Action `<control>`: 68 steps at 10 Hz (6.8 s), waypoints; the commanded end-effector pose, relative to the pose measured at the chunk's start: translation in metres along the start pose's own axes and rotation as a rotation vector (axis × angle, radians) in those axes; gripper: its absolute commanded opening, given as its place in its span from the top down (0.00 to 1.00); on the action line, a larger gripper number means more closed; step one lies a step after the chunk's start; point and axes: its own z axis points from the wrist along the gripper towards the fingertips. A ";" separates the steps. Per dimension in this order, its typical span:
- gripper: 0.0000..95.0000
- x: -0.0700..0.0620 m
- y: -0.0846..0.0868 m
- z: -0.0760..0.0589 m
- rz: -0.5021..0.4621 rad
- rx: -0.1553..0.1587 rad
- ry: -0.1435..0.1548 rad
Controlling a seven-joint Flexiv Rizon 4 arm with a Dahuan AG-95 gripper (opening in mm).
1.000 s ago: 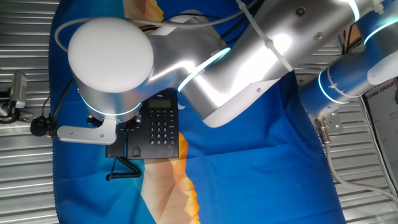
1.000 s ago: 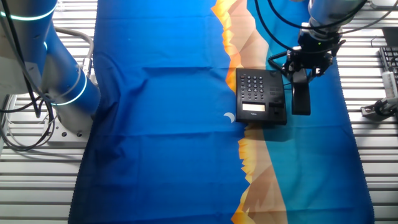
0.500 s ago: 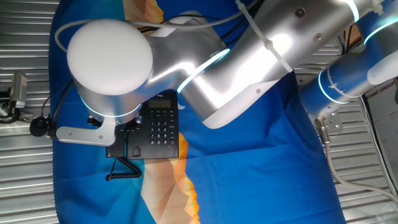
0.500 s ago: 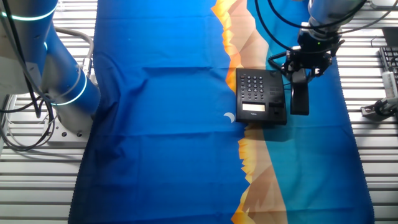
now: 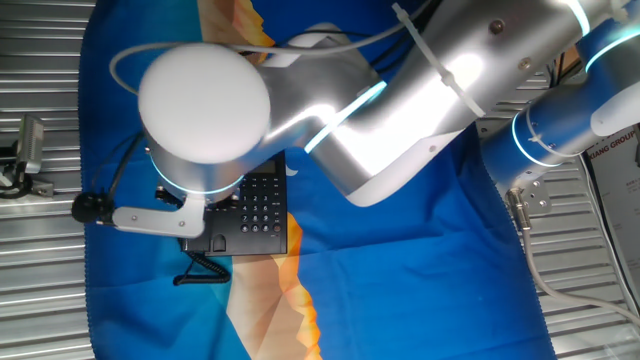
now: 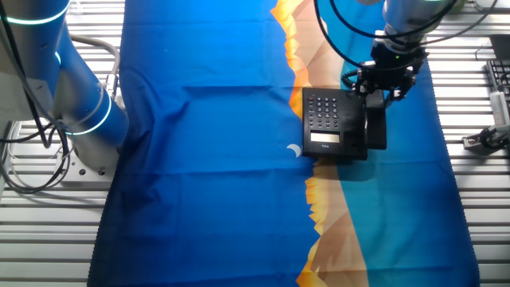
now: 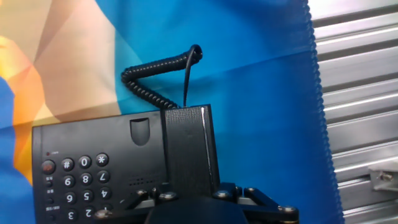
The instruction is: Place the handset of the telephone on the corresponding phone cradle
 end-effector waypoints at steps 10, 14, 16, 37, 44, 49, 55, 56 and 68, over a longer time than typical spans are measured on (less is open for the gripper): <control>1.00 -0.009 0.021 0.006 0.022 0.005 0.059; 1.00 -0.010 0.022 0.005 0.018 0.003 0.054; 1.00 -0.010 0.022 0.005 0.014 0.000 0.069; 1.00 -0.008 0.032 0.008 -0.009 0.001 0.072; 1.00 -0.009 0.036 0.010 -0.033 0.004 0.055; 1.00 -0.008 0.038 0.011 -0.034 0.008 0.056; 1.00 -0.006 0.039 0.012 -0.039 0.019 0.056; 1.00 -0.005 0.039 0.012 -0.039 0.020 0.056; 1.00 0.002 0.042 0.016 -0.051 0.039 0.046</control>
